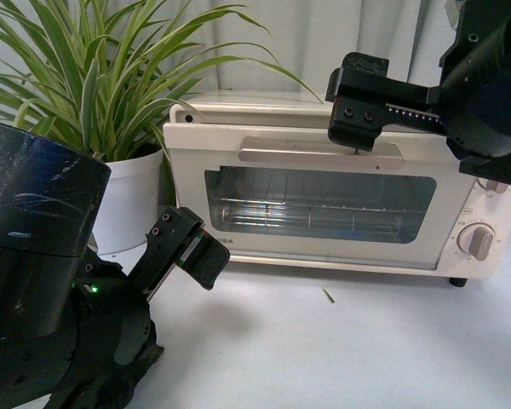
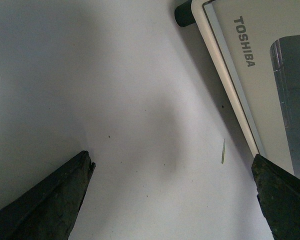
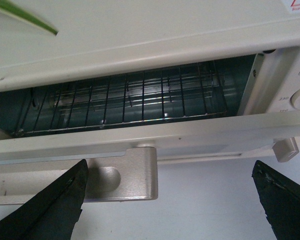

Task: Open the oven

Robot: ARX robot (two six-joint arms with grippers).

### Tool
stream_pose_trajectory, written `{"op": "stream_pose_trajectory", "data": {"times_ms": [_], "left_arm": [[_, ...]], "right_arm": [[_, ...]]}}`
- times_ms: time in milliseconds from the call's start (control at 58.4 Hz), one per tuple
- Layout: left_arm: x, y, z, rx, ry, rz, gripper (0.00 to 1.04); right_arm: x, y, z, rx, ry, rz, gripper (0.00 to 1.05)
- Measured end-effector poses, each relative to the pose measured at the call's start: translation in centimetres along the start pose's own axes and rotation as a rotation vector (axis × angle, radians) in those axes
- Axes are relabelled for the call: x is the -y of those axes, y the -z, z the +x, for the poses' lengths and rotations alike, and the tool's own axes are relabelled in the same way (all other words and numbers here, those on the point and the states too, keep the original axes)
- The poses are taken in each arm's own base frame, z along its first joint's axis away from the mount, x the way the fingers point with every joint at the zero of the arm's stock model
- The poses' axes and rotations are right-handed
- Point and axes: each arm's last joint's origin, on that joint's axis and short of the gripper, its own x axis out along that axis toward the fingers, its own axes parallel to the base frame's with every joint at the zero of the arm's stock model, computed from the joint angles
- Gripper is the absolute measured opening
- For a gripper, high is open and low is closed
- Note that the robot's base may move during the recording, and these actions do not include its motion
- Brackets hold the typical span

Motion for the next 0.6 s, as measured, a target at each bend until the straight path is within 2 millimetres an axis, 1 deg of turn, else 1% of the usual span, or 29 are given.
{"op": "stream_pose_trajectory", "data": {"times_ms": [223,428,548,600], "left_arm": [[-0.1,-0.1,0.0,0.002,-0.001,-0.002,0.98],[-0.1,-0.1,0.0,0.003,-0.004,-0.001,0.98],[-0.2,0.0,-0.1,0.004,-0.008,0.0,0.98],[-0.1,0.0,-0.1,0.006,-0.008,0.001,0.98]], "right_arm": [[0.6,2.6,-1.0,-0.013,-0.067,-0.022,0.95],[1.3,4.0,-1.7,-0.01,-0.121,-0.016,0.95],[2.4,5.9,-2.7,-0.022,-0.158,-0.012,0.95],[2.9,6.3,-3.5,-0.003,-0.177,-0.001,0.95]]}}
